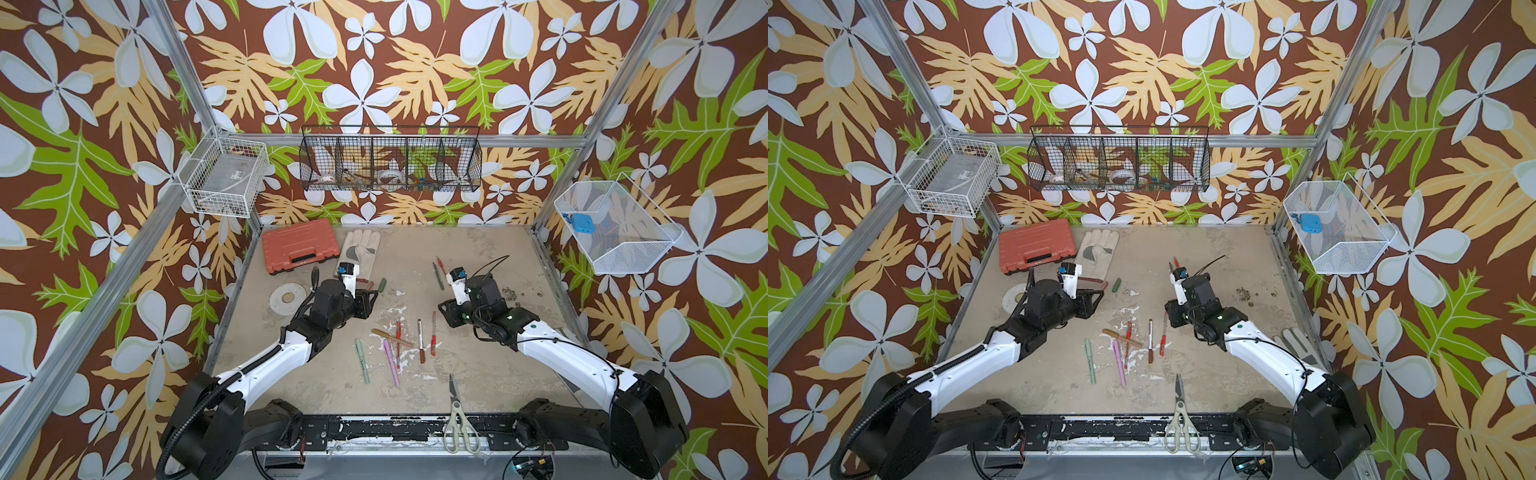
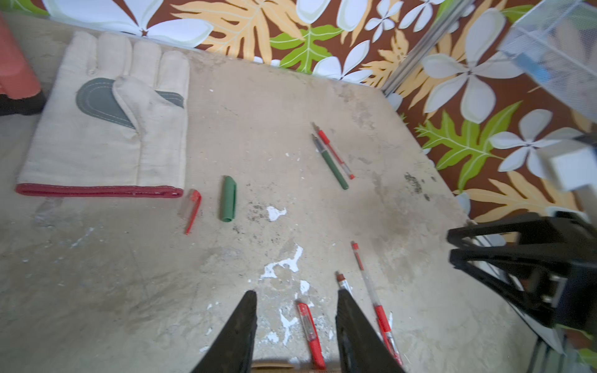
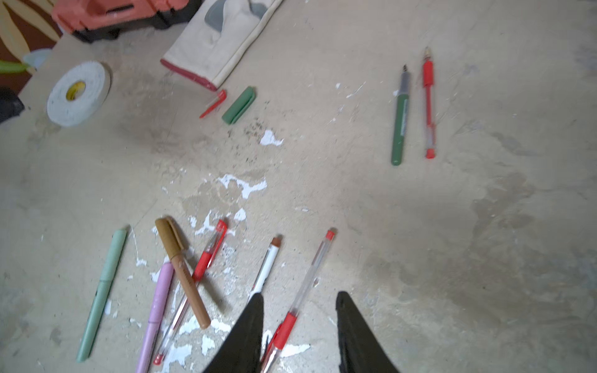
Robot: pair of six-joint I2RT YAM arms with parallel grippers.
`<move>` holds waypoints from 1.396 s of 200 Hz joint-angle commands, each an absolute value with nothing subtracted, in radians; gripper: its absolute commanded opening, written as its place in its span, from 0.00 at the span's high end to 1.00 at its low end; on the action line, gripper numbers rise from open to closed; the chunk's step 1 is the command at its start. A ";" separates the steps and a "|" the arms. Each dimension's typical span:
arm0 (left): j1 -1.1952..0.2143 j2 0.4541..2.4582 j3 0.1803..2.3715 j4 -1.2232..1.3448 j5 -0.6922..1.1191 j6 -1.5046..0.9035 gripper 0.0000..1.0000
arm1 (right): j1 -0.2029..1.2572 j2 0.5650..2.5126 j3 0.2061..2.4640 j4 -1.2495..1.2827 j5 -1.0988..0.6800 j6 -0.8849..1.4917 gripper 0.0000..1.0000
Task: Remove pen caps from pens
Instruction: Pick up the pen from the center of the table.
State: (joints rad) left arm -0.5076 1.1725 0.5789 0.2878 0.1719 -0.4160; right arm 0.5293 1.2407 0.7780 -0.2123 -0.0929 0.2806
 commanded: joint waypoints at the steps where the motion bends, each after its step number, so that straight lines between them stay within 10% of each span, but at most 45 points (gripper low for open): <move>1: -0.537 1.118 0.501 0.464 0.250 -0.482 0.58 | 0.547 1.252 0.762 -0.198 -0.090 0.227 0.63; 88: -0.568 1.060 0.362 0.567 0.265 -0.492 0.58 | 0.572 1.196 0.816 0.030 -0.024 -0.076 0.55; 144: -0.581 1.050 0.345 0.550 0.240 -0.468 0.59 | 0.480 1.340 0.873 -0.033 -0.389 -0.972 0.43; 279: -0.581 0.987 0.319 0.515 0.166 -0.442 0.60 | 0.482 1.596 0.879 -0.313 -0.035 -1.667 0.46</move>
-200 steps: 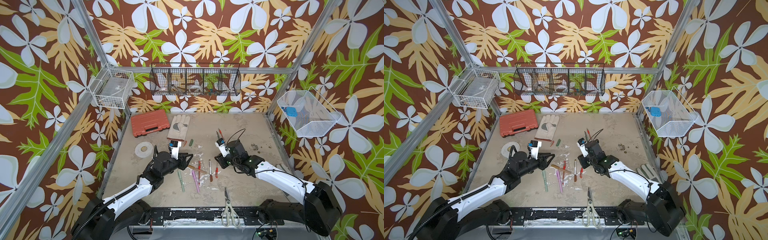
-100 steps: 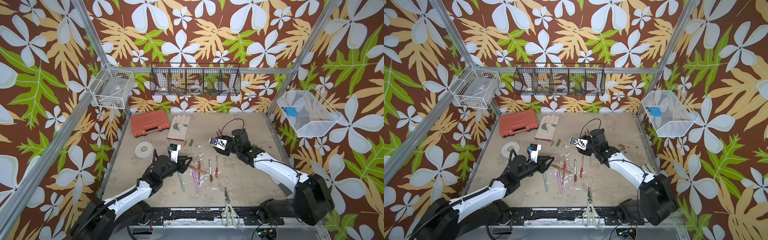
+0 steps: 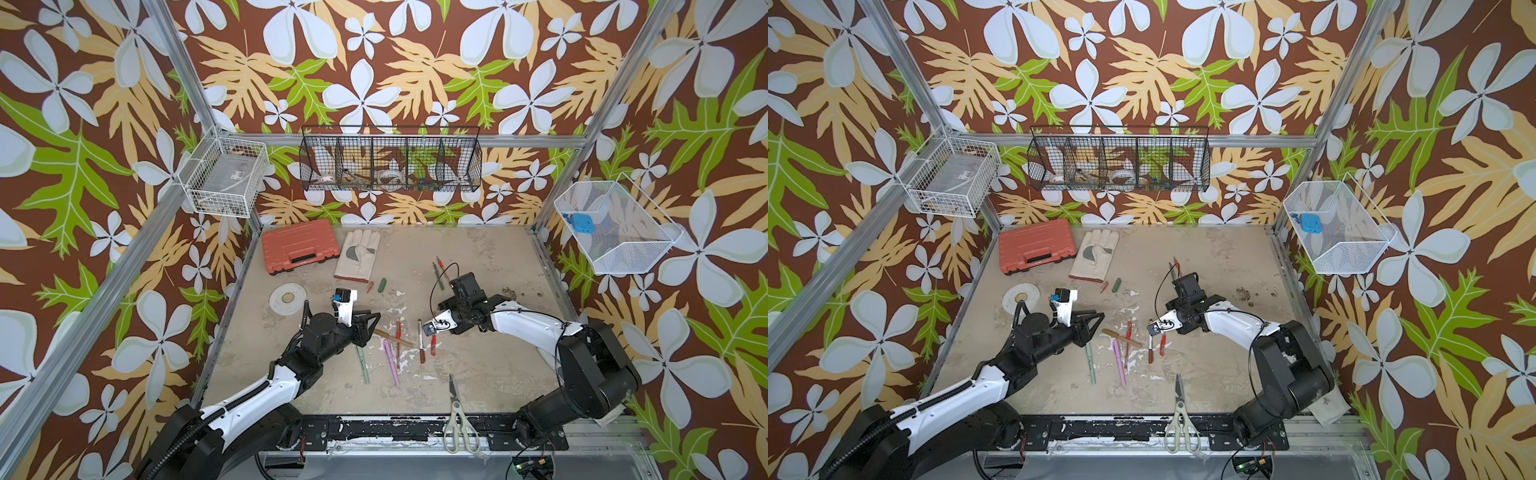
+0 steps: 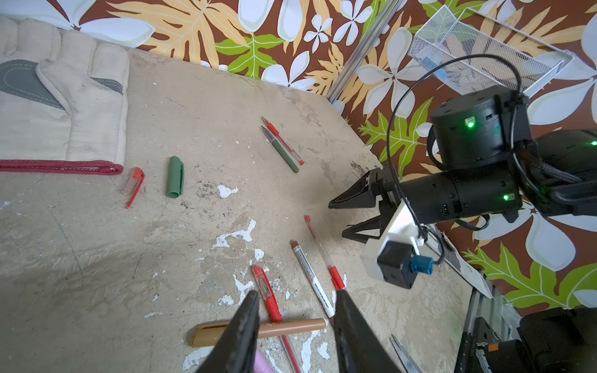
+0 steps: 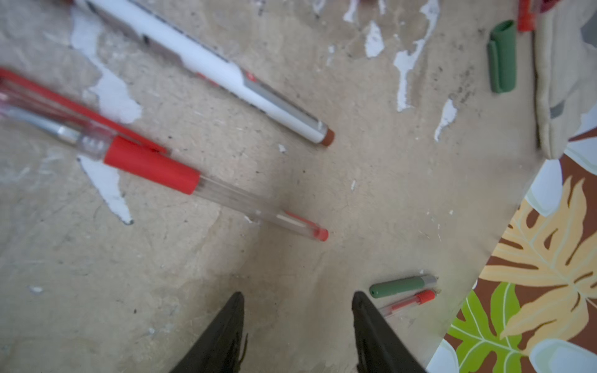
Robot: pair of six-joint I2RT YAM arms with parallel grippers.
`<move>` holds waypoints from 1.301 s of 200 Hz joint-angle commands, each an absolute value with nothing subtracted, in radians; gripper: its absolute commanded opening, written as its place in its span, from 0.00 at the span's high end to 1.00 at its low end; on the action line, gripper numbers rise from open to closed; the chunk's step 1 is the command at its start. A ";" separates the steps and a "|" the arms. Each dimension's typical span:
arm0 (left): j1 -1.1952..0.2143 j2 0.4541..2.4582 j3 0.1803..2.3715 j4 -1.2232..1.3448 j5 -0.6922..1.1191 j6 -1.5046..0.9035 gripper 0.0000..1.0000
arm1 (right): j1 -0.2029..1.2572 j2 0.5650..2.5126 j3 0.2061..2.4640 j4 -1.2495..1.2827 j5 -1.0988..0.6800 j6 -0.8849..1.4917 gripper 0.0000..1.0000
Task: Remove pen caps from pens
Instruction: Pick up the pen from the center of the table.
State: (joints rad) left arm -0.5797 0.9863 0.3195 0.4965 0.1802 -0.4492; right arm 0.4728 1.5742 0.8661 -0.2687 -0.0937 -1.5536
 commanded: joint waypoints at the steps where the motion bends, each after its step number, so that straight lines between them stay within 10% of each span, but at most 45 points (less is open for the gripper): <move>1: -0.581 0.988 0.321 0.515 0.166 -0.442 0.60 | 0.482 1.597 0.881 -0.312 -0.036 -1.669 0.46; 260: -0.581 0.989 0.324 0.500 0.150 -0.432 0.64 | 0.622 1.774 1.049 -0.696 0.073 -1.531 0.80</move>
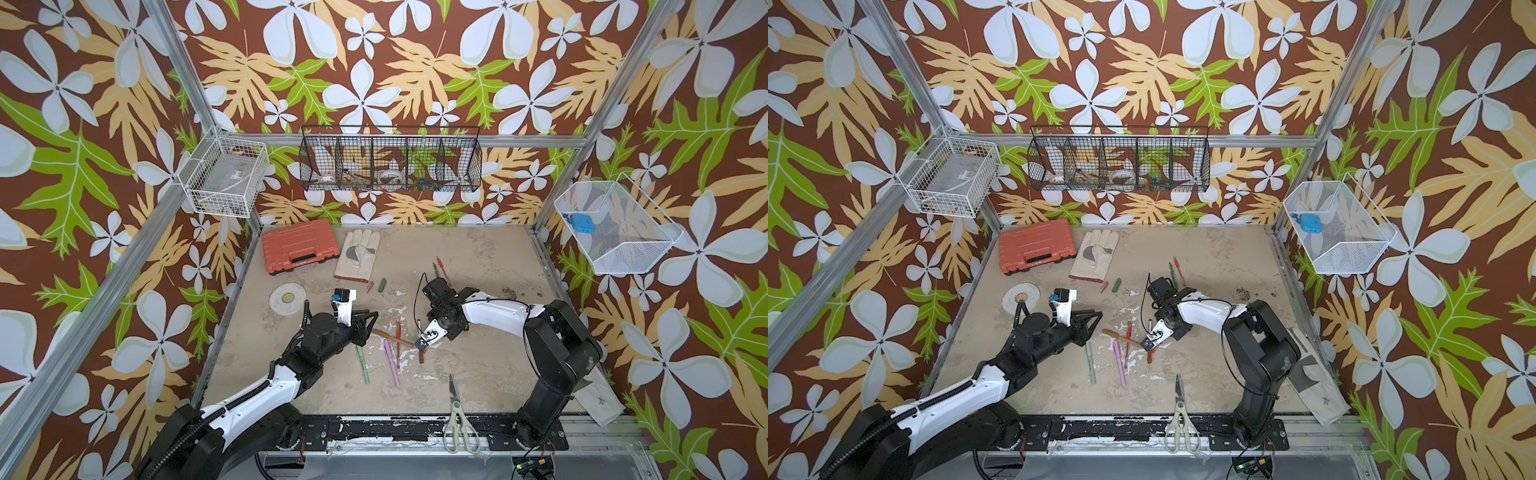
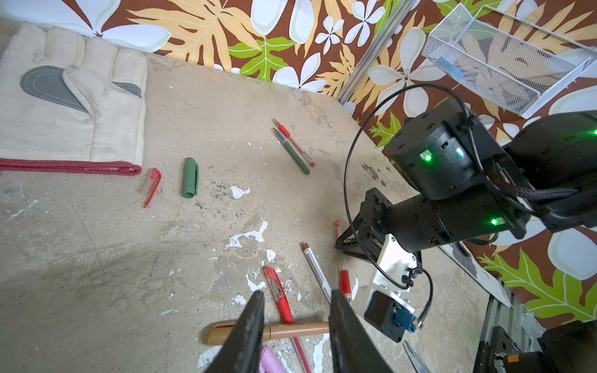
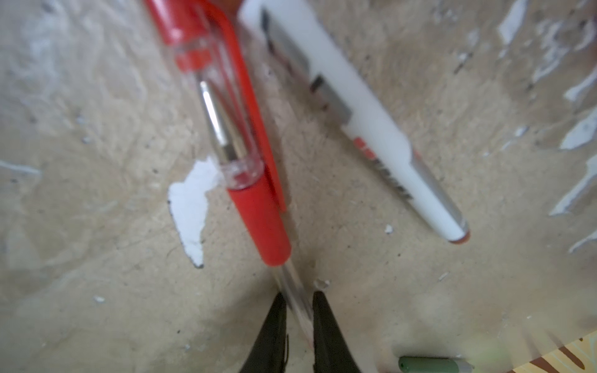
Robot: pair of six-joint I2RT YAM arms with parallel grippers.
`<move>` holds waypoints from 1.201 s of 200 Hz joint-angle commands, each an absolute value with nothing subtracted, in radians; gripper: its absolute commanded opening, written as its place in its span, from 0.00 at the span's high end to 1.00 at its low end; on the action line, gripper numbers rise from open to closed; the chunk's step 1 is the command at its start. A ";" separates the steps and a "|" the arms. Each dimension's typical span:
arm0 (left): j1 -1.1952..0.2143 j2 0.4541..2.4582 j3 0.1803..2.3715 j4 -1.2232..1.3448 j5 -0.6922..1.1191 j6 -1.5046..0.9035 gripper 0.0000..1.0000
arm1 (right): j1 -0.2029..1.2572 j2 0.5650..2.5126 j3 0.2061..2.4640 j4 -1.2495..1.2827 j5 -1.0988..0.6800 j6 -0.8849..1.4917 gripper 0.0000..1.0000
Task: Remove pen caps from pens
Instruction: Pick up the pen from the center of the table.
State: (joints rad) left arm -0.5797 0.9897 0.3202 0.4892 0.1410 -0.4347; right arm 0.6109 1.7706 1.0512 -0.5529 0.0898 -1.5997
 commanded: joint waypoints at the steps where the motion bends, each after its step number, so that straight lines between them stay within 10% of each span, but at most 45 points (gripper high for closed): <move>1: -0.581 0.989 0.324 0.500 0.150 -0.432 0.64 | 0.622 1.773 1.050 -0.699 0.072 -1.528 0.80; 240: -0.582 0.938 0.301 0.521 0.163 -0.442 0.64 | 0.525 1.477 1.088 -0.619 -0.265 -0.822 1.00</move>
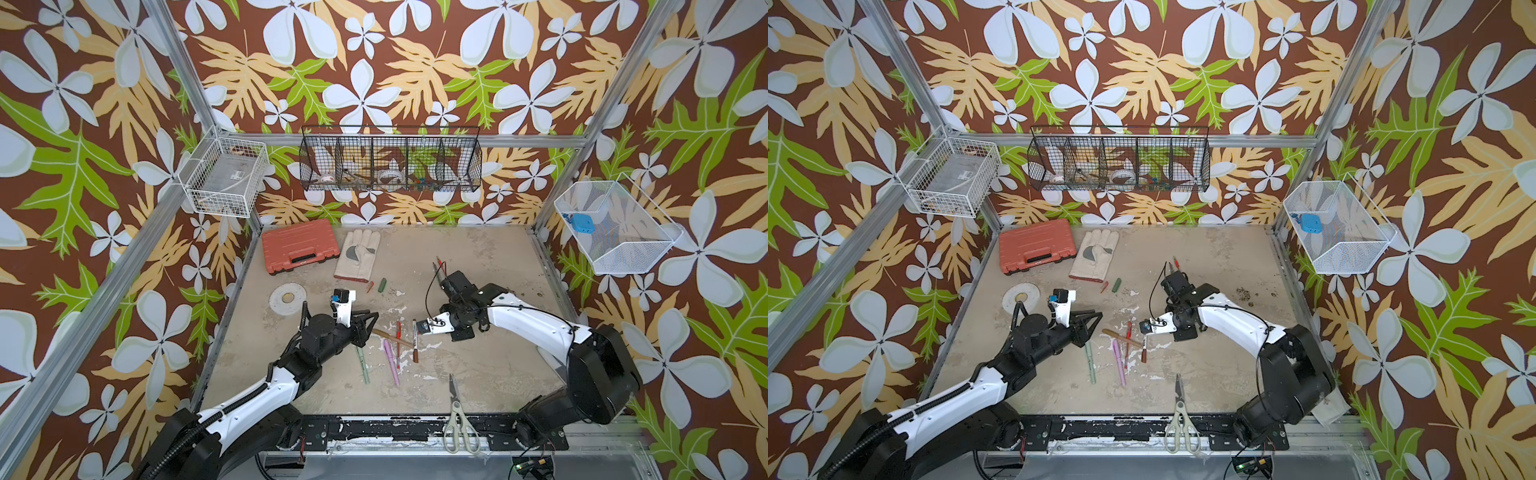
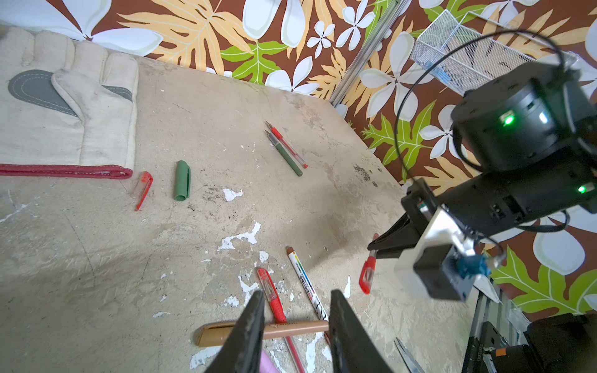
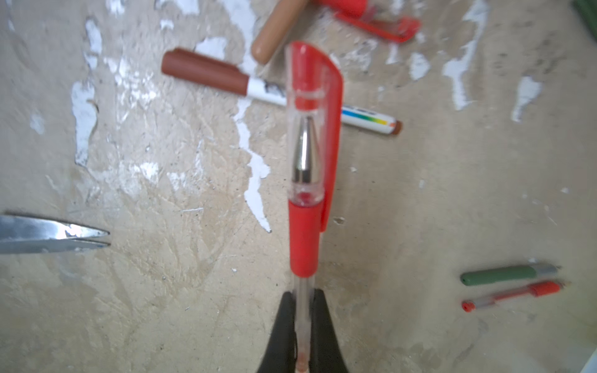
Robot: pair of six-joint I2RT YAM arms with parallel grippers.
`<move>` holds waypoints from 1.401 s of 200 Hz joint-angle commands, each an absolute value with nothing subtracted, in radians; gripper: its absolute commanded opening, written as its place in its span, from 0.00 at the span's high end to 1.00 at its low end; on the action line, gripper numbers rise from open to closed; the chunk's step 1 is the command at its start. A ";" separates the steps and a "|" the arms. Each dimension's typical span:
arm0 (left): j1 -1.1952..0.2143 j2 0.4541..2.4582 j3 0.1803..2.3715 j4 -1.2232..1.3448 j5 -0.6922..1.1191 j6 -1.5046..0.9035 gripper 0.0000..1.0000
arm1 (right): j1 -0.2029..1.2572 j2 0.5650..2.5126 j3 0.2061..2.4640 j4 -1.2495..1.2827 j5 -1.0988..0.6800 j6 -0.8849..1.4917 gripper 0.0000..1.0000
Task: Remove pen caps from pens
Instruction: Pick up the pen from the center of the table, then pass the pen.
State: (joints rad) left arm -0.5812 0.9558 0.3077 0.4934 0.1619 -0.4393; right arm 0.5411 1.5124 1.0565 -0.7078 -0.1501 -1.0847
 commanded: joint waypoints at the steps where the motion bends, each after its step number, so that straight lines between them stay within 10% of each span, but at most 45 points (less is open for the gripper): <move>1: -0.583 0.936 0.301 0.521 0.163 -0.443 0.64 | 0.525 1.476 1.090 -0.613 -0.268 -0.808 1.00; 119: -0.583 0.937 0.216 0.803 0.406 -0.525 0.54 | 0.538 1.304 0.868 0.023 -0.451 0.130 1.00; 280: -0.582 1.230 0.407 1.134 0.537 -0.555 0.48 | 0.613 1.241 0.731 0.190 -0.579 0.177 1.00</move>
